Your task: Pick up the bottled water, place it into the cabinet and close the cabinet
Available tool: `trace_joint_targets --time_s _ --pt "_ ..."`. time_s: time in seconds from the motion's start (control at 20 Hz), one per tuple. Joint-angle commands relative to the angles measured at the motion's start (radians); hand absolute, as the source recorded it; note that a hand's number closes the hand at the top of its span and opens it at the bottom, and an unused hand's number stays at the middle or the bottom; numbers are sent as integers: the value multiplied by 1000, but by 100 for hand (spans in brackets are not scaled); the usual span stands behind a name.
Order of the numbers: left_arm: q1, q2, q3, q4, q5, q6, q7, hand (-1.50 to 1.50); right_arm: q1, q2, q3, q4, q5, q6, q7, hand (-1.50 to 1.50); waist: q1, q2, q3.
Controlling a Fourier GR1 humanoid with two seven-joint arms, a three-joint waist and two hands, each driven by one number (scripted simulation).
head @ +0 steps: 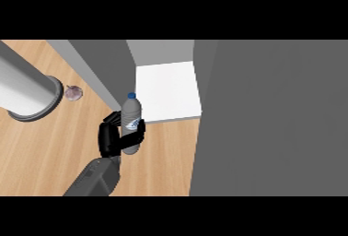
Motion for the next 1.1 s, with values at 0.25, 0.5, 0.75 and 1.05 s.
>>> trace_joint_targets --time_s 0.25,0.5,0.75,1.05 --pt "-285 -59 -46 61 -34 122 158 150 -17 -32 -32 37 -54 26 2 -150 -61 30 -17" --pt "-268 -57 -19 36 2 125 133 150 -28 -38 -43 52 -82 46 -12 -150 -87 35 -18" --pt "-254 -69 3 15 44 95 106 150 -48 -54 -40 73 -89 42 4 -150 -78 40 -20" --pt "-237 -61 8 20 57 99 77 150 -64 -68 -69 88 -105 38 -1 -150 -90 41 -21"
